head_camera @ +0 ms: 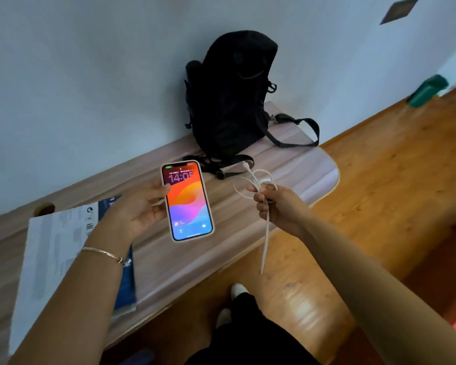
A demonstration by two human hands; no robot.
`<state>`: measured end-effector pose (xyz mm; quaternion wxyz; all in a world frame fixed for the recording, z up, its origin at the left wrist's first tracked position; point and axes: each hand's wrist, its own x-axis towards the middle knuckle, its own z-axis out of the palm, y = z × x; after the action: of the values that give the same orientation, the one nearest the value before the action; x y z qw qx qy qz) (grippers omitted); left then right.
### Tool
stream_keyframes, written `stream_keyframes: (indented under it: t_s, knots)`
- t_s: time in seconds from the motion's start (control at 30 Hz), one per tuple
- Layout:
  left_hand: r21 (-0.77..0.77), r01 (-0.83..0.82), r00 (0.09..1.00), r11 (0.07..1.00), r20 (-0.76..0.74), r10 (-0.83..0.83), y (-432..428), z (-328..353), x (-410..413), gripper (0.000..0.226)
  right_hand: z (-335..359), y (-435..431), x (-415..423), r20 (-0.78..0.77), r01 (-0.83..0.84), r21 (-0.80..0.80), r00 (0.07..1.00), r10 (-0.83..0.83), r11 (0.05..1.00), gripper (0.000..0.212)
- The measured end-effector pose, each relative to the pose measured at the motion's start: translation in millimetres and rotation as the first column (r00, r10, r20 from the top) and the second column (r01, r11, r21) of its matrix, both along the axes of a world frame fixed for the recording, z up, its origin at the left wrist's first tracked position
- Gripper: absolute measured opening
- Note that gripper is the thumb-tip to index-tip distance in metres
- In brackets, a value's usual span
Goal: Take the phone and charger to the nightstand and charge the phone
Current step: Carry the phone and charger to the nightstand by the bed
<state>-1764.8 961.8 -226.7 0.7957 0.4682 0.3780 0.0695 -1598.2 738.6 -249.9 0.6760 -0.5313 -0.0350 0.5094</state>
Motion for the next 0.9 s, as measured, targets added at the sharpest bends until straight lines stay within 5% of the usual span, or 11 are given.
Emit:
stream_keyframes:
  t_s: [0.6, 0.9]
  knots:
    - [-0.064, 0.403, 0.915, 0.913, 0.011, -0.403, -95.1, -19.8, 121.6, 0.015, 2.3, -148.8, 19.3, -0.011, 0.544, -0.053, 0.839, -0.545, 0.838, 0.03]
    - [-0.05, 0.623, 0.781, 0.781, -0.023, -0.624, -196.9, -12.8, 218.0, 0.018, 12.0, -241.9, 54.2, 0.018, 0.729, -0.043, 0.684, -0.729, 0.683, 0.029]
